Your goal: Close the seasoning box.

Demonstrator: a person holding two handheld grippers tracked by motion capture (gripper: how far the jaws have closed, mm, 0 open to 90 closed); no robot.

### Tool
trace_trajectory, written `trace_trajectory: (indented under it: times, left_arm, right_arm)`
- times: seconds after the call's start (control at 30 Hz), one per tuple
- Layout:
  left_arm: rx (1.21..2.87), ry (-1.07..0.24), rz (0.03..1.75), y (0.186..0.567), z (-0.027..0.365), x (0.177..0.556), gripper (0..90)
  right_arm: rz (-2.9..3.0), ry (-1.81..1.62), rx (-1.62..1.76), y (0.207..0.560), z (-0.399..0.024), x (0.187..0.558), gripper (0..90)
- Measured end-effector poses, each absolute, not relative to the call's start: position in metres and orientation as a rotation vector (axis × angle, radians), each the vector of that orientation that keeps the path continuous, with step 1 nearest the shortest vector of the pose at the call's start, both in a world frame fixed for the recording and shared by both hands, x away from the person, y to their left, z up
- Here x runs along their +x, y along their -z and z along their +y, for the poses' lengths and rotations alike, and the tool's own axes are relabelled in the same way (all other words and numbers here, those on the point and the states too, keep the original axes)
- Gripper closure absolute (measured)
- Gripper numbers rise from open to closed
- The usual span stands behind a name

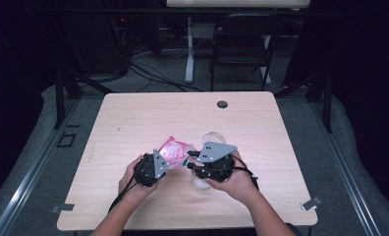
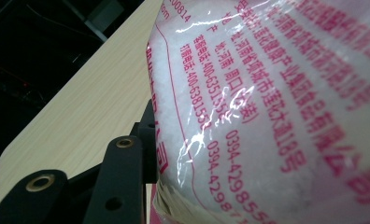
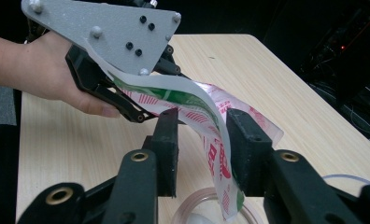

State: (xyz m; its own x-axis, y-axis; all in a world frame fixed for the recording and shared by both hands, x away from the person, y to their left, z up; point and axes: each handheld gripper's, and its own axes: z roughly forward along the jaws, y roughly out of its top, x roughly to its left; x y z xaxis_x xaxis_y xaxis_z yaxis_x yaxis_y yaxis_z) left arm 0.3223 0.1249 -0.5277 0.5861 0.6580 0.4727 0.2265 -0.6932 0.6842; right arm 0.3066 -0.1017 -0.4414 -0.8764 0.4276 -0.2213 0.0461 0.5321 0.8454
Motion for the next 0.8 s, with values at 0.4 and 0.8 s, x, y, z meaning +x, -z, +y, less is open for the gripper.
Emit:
trace_trajectory:
  times: [0.4, 0.8]
  left_arm:
    - [2.226, -1.025, 0.679, 0.5275, 0.1218, 0.3194, 60.4]
    - [2.211, -1.054, 0.672, 0.5279, 0.1212, 0.3178, 60.4]
  right_arm:
    - [2.401, -1.295, 0.404, 0.4416, -0.1028, 0.3063, 83.4]
    - [2.433, -1.345, 0.462, 0.4424, -0.1054, 0.3074, 90.0]
